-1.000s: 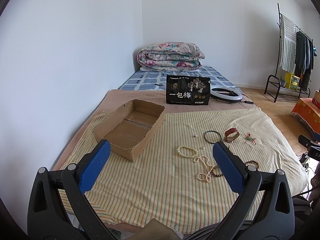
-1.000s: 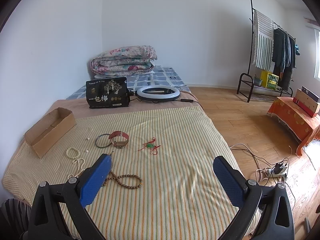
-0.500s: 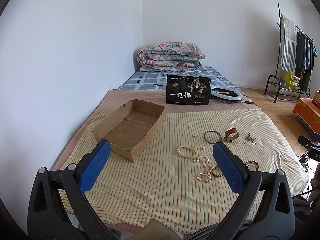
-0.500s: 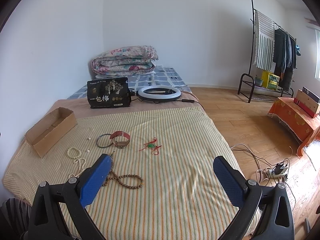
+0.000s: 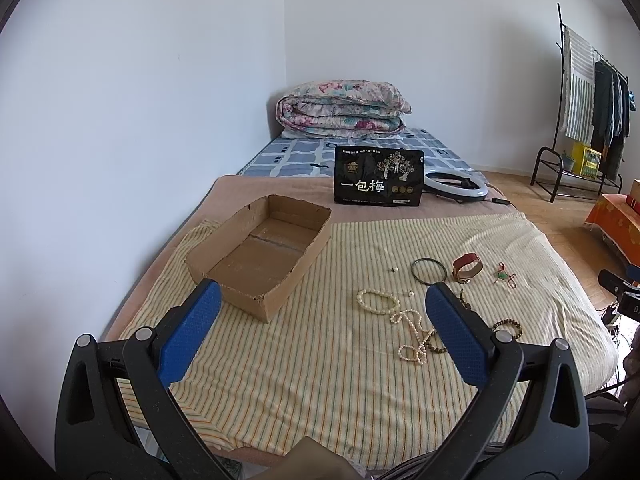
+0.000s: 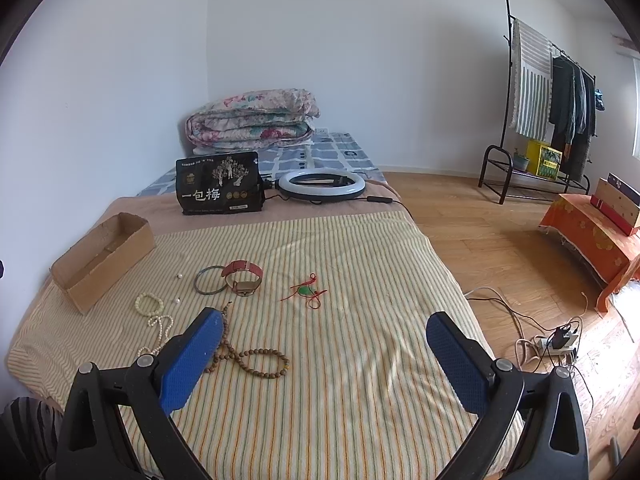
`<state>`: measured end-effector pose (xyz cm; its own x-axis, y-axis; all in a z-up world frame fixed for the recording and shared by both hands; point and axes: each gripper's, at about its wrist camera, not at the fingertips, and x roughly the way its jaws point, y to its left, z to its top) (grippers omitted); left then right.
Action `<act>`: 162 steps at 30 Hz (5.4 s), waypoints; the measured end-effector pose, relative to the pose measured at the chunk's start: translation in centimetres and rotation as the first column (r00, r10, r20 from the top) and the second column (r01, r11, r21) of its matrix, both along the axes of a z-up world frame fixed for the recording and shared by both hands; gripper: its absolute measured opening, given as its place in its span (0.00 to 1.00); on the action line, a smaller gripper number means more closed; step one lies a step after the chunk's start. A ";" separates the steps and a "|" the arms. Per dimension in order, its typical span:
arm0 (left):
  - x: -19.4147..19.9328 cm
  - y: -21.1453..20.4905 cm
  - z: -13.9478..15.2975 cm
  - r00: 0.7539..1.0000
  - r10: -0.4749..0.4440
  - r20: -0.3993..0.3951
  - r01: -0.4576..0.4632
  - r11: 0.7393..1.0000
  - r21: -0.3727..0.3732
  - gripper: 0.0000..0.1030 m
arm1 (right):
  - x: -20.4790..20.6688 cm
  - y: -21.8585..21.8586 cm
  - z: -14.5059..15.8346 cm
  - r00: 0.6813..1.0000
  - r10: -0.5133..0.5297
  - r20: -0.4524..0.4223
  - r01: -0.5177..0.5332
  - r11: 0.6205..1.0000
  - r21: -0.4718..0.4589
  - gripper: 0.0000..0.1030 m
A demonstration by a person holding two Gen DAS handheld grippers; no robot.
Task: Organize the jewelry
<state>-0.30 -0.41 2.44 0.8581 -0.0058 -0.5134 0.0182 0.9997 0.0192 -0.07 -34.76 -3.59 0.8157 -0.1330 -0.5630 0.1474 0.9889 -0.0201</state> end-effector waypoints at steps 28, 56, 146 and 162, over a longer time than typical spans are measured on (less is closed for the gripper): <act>6.1 0.0 -5.9 0.970 -0.195 -0.145 0.194 0.981 -0.018 0.96 | 7.4 3.0 -4.9 0.880 0.440 -0.178 -0.447 0.895 0.005 1.00; 10.6 -5.0 -15.2 0.813 -0.440 -0.383 0.442 0.893 -0.087 0.55 | 13.3 11.0 -15.0 0.656 0.581 -0.481 -0.662 0.749 0.003 0.84; 14.5 7.8 0.5 0.961 -0.276 -0.022 0.270 0.951 -0.152 0.01 | 16.2 18.4 7.7 0.761 0.648 -0.038 -0.649 0.760 -0.033 0.10; 18.1 13.0 0.3 0.981 -0.192 -0.018 0.188 0.973 -0.138 0.01 | 22.6 27.0 9.3 0.711 0.703 0.022 -0.702 0.711 -0.040 0.10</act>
